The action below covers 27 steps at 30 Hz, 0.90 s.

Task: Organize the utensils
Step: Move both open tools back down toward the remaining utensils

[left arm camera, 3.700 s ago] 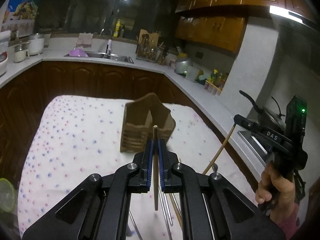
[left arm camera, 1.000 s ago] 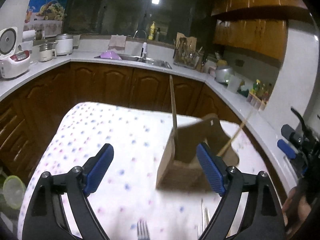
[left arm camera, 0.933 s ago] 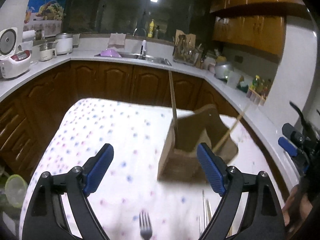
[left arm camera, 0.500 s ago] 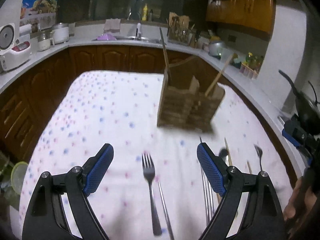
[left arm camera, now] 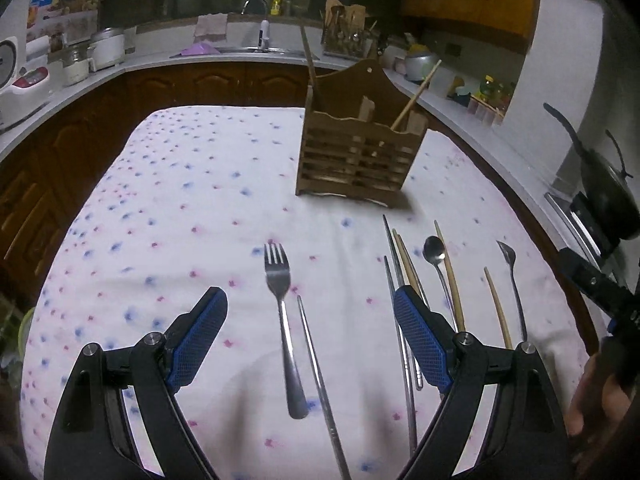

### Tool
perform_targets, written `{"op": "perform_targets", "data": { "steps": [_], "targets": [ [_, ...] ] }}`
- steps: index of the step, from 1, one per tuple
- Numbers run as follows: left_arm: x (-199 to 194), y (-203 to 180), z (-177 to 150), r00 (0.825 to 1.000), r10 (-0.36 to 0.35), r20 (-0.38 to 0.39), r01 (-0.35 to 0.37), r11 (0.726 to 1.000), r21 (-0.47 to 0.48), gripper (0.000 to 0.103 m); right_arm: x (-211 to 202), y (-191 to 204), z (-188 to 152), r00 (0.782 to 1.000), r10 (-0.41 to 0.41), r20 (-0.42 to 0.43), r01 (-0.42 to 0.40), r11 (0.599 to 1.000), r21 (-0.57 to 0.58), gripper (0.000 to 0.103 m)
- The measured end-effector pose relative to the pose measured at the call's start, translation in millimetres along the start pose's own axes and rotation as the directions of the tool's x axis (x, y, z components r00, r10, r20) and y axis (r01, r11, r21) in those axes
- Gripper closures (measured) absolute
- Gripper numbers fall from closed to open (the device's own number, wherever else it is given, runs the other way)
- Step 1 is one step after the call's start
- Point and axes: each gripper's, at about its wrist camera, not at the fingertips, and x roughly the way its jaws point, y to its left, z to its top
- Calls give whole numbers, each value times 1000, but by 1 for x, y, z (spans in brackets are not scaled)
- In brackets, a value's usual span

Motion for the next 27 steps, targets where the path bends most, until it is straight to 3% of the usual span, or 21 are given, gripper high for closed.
{"op": "perform_targets", "data": {
  "steps": [16, 20, 24, 27],
  "targets": [
    [60, -26, 24, 993, -41, -115, 46, 998, 41, 16, 43, -28, 13, 995, -18, -96, 22, 999, 44, 14],
    [84, -34, 38, 988, -45, -145, 53, 997, 50, 16, 60, -37, 20, 992, -18, -128, 26, 998, 65, 34],
    [112, -46, 55, 980, -66, -186, 78, 995, 60, 23, 89, -48, 26, 983, -27, -184, 43, 996, 84, 52],
    [137, -57, 65, 974, -58, -219, 76, 994, 77, 30, 109, -54, 30, 976, -19, -219, 42, 994, 103, 59]
  ]
}}
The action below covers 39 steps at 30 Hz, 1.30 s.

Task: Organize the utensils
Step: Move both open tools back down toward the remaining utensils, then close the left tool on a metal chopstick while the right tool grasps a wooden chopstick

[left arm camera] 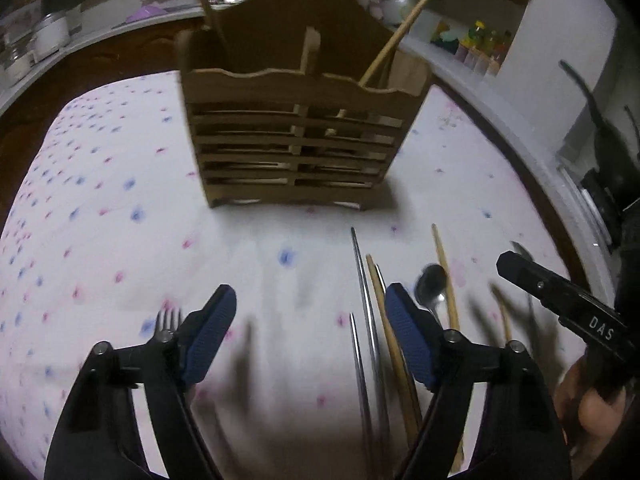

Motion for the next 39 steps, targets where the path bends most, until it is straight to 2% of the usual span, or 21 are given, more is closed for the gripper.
{"op": "perform_targets", "data": {
  "steps": [4, 9, 12, 13, 14, 15, 16, 19, 23, 26, 31, 34, 36, 39],
  "targets": [
    [24, -10, 15, 999, -11, -34, 12, 1000, 20, 33, 22, -6, 11, 999, 4, -33, -3, 1000, 21, 63],
    [53, -19, 23, 995, -31, -94, 34, 999, 32, 61, 35, -10, 19, 999, -3, -50, 4, 1000, 23, 63],
    [58, -24, 27, 997, -16, -79, 22, 997, 68, 64, 41, -11, 21, 998, -8, -60, 9, 1000, 21, 67],
    [58, -26, 28, 997, -14, -76, 20, 997, 78, 68, 43, -12, 22, 998, -11, -66, 12, 1000, 19, 68],
    [59, -28, 28, 997, -7, -77, 15, 995, 97, 82, 46, -12, 22, 997, -14, -70, 15, 1000, 16, 70],
    [59, -30, 27, 997, -3, -73, 12, 993, 122, 91, 49, -12, 22, 997, -17, -77, 18, 1000, 12, 73],
    [58, -31, 26, 997, -14, -77, 24, 990, 138, 95, 52, -11, 23, 996, -19, -83, 20, 1000, 8, 74],
    [53, -30, 20, 996, -26, -84, 40, 984, 172, 96, 62, -7, 23, 994, -37, -102, 36, 999, -16, 75],
    [48, -25, 17, 992, -38, -124, 59, 984, 170, 95, 70, 5, 23, 989, -93, -113, 82, 992, -98, 75],
    [48, -24, 18, 993, -39, -114, 59, 983, 172, 95, 75, 13, 24, 983, -136, -124, 114, 979, -168, 75],
    [51, -31, 18, 997, -12, -78, 27, 979, 202, 97, 80, 23, 19, 970, -219, -102, 185, 945, -271, 90],
    [50, -26, 21, 996, -28, -82, 42, 983, 180, 98, 78, 19, 20, 974, -204, -102, 173, 951, -256, 95],
    [43, -21, 21, 996, -42, -74, 54, 985, 163, 99, 74, 15, 22, 982, -144, -121, 117, 972, -205, 98],
    [20, -13, 20, 997, -68, -37, 72, 987, 141, 99, 59, 17, 23, 991, -87, -105, 69, 983, -169, 98]
  ]
}}
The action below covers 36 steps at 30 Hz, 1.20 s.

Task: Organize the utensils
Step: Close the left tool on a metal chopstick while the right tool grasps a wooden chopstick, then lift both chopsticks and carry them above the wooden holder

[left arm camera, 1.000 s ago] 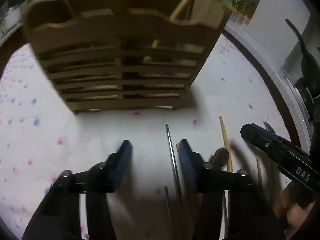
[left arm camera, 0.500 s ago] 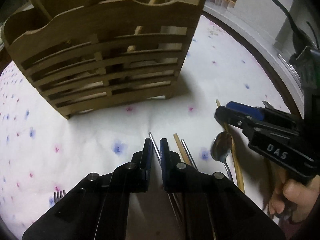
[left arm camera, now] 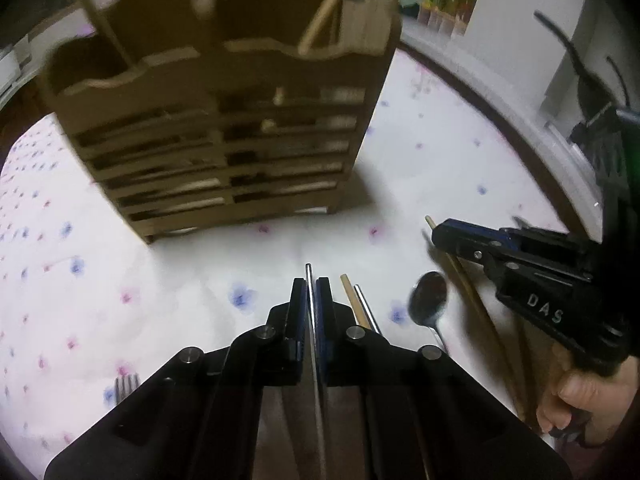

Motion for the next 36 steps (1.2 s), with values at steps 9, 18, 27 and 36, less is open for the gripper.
{"op": "perform_targets", "data": {
  "steps": [9, 18, 27, 36],
  "targets": [
    [-100, 9, -13, 983, -68, 169, 77, 996, -50, 100, -73, 16, 3, 985, 111, 131, -114, 993, 16, 98],
    [-170, 5, -41, 955, -81, 284, 102, 993, -61, 100, -128, 42, -4, 966, 137, 219, -131, 991, -42, 99],
    [-214, 5, -72, 934, -84, 347, 109, 993, -51, 100, -172, 63, -20, 946, 148, 289, -125, 987, -97, 99],
    [-233, 9, -82, 915, -72, 398, 110, 991, -75, 100, -199, 71, -22, 921, 150, 359, -116, 987, -114, 99]
  ]
}}
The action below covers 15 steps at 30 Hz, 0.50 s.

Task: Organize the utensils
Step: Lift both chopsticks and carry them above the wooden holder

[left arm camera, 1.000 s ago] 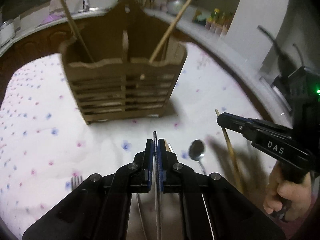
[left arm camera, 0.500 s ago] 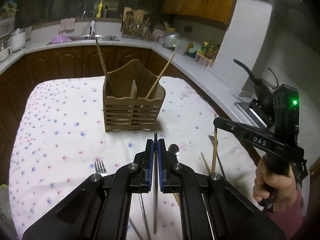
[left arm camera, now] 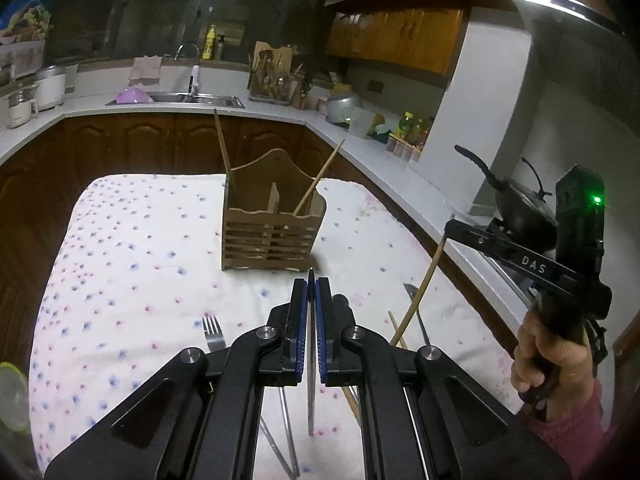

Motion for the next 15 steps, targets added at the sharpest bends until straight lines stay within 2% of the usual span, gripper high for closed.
{"op": "perform_targets", "data": {
  "steps": [15],
  "targets": [
    [-14, 7, 21, 996, 12, 89, -10, 1000, -18, 100, -5, 0, 15, 998, 3, 61, -4, 1000, 7, 99]
  ]
}}
